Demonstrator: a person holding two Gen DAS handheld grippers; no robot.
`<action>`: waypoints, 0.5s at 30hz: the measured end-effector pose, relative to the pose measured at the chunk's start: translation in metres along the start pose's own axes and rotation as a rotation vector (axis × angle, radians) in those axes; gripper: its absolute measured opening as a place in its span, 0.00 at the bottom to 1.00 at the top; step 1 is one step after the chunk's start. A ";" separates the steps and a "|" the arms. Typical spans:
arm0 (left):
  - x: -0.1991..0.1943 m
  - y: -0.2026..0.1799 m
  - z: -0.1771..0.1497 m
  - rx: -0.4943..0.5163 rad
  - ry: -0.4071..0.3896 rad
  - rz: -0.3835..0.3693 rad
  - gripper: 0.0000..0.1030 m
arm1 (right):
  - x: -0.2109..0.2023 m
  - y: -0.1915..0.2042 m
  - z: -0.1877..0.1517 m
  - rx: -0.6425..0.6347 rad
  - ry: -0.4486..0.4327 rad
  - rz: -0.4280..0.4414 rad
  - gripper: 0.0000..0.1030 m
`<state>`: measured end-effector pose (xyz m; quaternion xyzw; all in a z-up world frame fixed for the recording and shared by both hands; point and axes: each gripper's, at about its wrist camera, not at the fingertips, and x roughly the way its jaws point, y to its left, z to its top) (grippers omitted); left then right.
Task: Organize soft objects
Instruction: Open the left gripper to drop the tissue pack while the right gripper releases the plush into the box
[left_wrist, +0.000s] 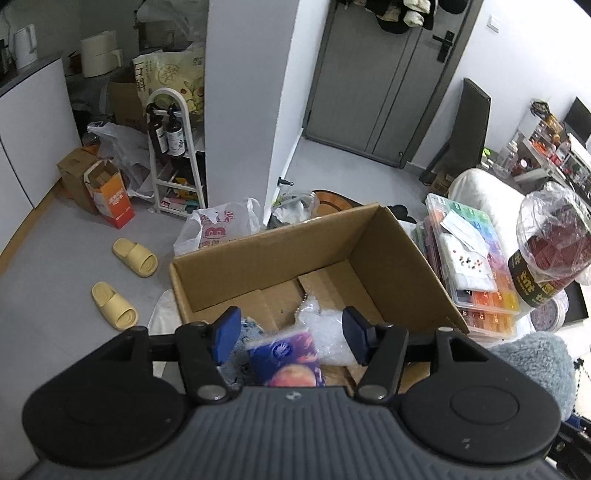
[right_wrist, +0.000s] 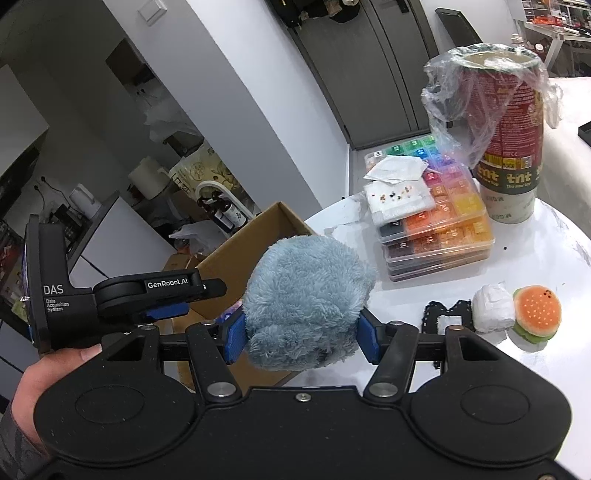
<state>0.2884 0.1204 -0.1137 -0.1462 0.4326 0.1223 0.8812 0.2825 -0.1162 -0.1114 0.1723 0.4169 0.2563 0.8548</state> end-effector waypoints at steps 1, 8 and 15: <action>-0.002 0.002 -0.001 -0.007 -0.001 0.001 0.59 | 0.001 0.002 0.000 -0.003 0.001 0.003 0.56; -0.015 0.013 -0.007 -0.035 -0.001 0.001 0.62 | 0.010 0.015 0.008 -0.033 0.004 0.023 0.56; -0.024 0.022 -0.012 -0.066 0.006 -0.002 0.63 | 0.025 0.027 0.021 -0.066 0.014 0.033 0.56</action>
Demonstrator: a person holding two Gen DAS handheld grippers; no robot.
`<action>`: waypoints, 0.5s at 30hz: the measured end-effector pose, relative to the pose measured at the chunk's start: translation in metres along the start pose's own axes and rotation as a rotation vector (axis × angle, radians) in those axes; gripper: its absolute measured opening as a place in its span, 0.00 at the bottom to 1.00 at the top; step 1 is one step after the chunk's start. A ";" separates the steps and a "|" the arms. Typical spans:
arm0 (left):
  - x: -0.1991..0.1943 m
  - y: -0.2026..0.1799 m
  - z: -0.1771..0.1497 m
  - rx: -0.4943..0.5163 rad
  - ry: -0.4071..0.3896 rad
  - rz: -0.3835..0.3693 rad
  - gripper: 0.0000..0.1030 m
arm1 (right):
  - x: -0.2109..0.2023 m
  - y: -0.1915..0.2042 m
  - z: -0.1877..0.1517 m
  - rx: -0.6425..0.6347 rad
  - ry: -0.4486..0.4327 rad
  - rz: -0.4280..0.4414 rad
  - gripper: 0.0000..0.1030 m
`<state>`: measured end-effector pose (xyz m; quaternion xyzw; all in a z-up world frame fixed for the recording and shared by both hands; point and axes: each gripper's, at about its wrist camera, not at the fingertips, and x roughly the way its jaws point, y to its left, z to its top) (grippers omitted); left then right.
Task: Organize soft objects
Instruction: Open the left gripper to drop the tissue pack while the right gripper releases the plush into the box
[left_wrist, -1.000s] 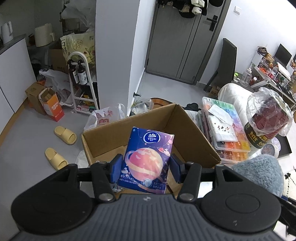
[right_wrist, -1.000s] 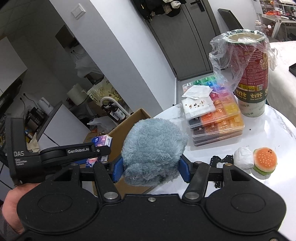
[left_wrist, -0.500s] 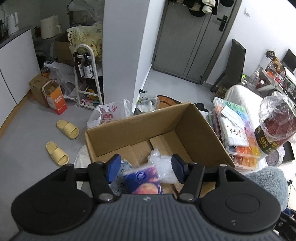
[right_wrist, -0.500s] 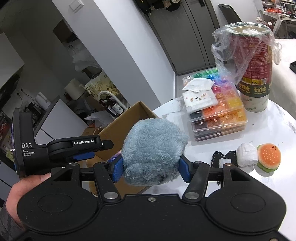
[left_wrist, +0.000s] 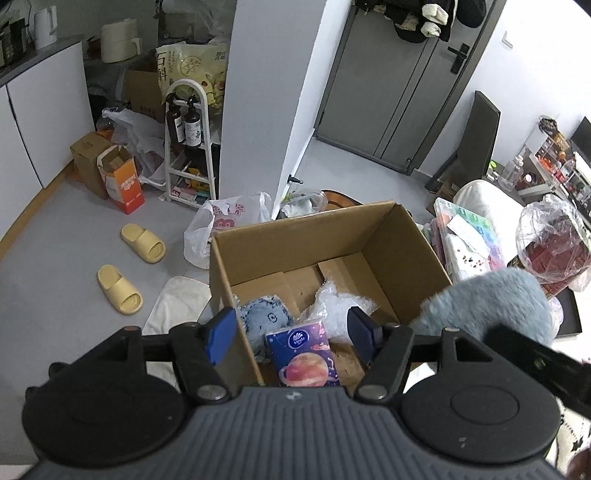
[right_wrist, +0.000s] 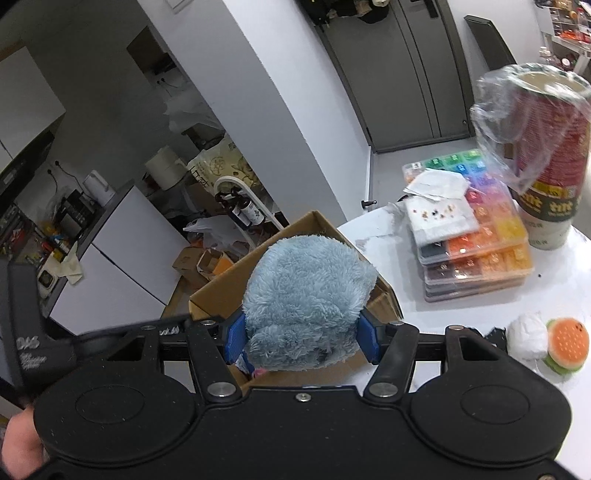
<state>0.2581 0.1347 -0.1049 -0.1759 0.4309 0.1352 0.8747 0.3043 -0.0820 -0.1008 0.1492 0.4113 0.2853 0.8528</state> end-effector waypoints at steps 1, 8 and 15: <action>-0.002 0.001 -0.001 -0.004 -0.003 0.002 0.63 | 0.003 0.001 0.002 -0.004 0.003 0.001 0.56; -0.009 0.016 -0.002 -0.048 -0.013 0.019 0.64 | 0.022 0.012 0.011 -0.023 0.017 -0.002 0.57; -0.017 0.038 0.001 -0.104 -0.027 0.045 0.64 | 0.043 0.028 0.020 -0.064 0.033 -0.001 0.57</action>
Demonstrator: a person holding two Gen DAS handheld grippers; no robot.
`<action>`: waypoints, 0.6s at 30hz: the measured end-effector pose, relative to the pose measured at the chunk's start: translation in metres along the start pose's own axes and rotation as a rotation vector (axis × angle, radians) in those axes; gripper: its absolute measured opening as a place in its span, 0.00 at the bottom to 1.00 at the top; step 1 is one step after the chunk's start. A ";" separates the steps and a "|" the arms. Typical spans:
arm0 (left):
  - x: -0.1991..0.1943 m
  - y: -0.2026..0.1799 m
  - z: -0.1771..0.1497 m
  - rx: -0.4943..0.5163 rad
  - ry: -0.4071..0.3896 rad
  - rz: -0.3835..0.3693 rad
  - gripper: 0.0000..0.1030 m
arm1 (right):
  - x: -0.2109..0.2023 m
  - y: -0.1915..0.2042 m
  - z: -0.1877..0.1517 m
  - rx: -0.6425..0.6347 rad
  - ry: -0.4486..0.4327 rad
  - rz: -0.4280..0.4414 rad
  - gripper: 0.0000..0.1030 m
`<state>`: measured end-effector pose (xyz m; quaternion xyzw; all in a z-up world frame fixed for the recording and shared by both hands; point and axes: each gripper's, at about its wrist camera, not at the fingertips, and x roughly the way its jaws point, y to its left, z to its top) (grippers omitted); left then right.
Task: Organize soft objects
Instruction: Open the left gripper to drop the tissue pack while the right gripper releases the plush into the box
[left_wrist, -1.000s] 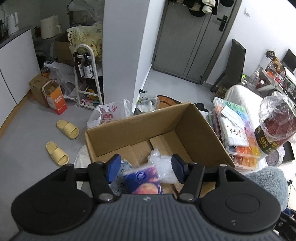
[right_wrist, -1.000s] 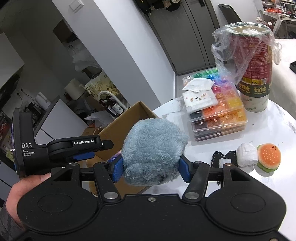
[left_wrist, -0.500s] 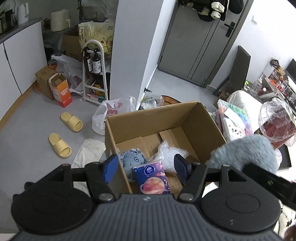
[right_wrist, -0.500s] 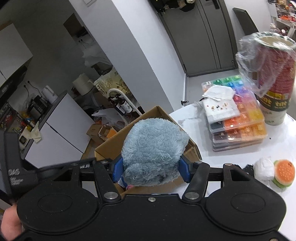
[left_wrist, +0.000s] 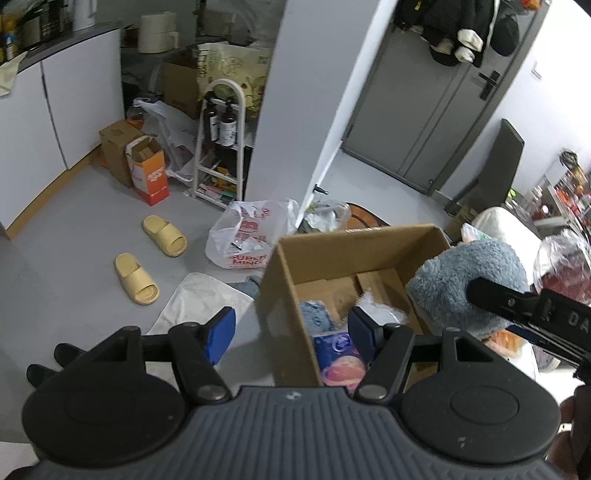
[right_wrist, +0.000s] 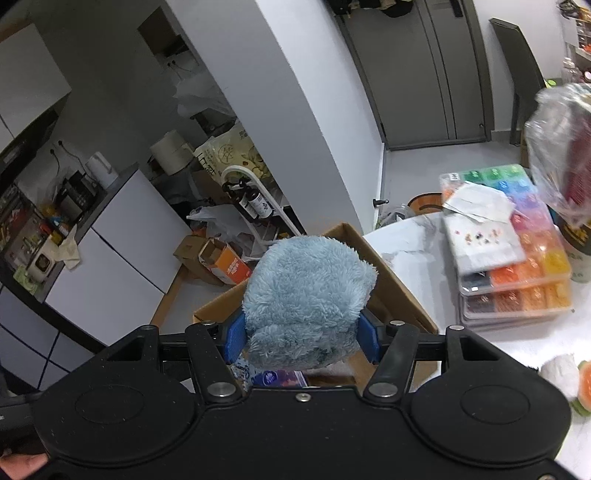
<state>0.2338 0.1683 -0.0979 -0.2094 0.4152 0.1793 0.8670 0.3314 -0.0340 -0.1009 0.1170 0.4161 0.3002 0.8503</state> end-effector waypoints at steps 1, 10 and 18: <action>-0.001 0.003 0.001 -0.005 -0.002 0.003 0.64 | 0.003 0.002 0.001 -0.005 0.002 -0.002 0.57; -0.010 0.021 0.005 -0.045 -0.016 0.022 0.64 | 0.020 0.010 0.011 -0.038 0.003 -0.038 0.68; -0.014 0.018 0.001 -0.052 -0.015 0.020 0.64 | 0.003 0.004 0.004 -0.017 0.003 -0.030 0.76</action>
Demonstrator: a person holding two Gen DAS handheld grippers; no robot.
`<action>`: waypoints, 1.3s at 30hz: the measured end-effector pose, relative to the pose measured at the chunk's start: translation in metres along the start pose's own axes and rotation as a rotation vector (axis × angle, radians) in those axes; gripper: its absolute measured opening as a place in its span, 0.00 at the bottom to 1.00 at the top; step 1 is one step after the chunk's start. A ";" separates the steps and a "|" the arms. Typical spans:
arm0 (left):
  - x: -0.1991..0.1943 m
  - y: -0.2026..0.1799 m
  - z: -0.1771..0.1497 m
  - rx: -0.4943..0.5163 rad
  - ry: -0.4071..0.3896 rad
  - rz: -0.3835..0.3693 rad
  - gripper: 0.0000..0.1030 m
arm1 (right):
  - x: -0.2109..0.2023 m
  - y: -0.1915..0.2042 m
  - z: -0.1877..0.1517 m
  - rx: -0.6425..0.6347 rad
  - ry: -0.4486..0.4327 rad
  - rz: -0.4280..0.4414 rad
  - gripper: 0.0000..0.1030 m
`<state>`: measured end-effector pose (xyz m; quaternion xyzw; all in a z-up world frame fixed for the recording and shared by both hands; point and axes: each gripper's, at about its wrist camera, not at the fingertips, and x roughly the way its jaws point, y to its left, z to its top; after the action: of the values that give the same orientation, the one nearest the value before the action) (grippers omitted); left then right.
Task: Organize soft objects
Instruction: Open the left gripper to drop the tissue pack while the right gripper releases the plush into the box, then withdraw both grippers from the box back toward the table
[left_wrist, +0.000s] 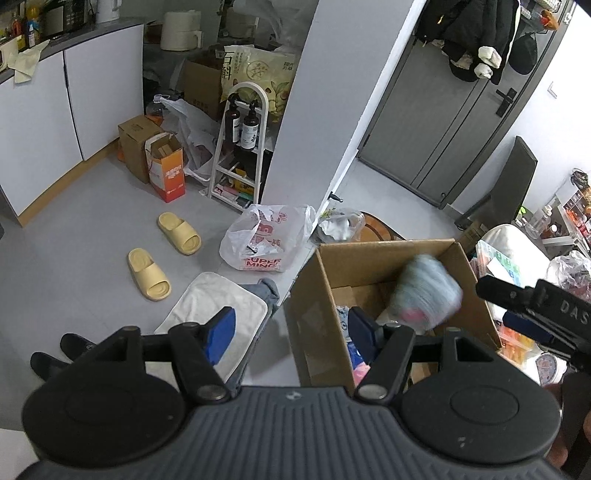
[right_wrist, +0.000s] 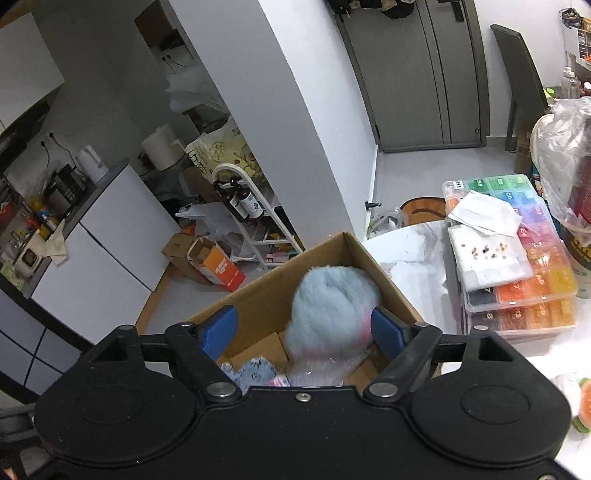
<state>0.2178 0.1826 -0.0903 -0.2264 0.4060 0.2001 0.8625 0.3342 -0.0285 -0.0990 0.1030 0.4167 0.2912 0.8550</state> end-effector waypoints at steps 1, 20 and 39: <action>-0.001 -0.002 -0.001 0.004 -0.001 -0.002 0.64 | -0.004 -0.001 -0.001 -0.001 -0.004 0.001 0.76; -0.026 -0.048 -0.033 0.086 -0.014 -0.022 0.70 | -0.080 -0.044 -0.028 0.003 -0.026 0.015 0.84; -0.048 -0.095 -0.070 0.225 -0.019 -0.030 0.78 | -0.127 -0.091 -0.060 0.035 -0.071 0.006 1.00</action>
<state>0.1970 0.0588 -0.0699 -0.1324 0.4144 0.1426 0.8890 0.2641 -0.1804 -0.0925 0.1295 0.3910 0.2824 0.8664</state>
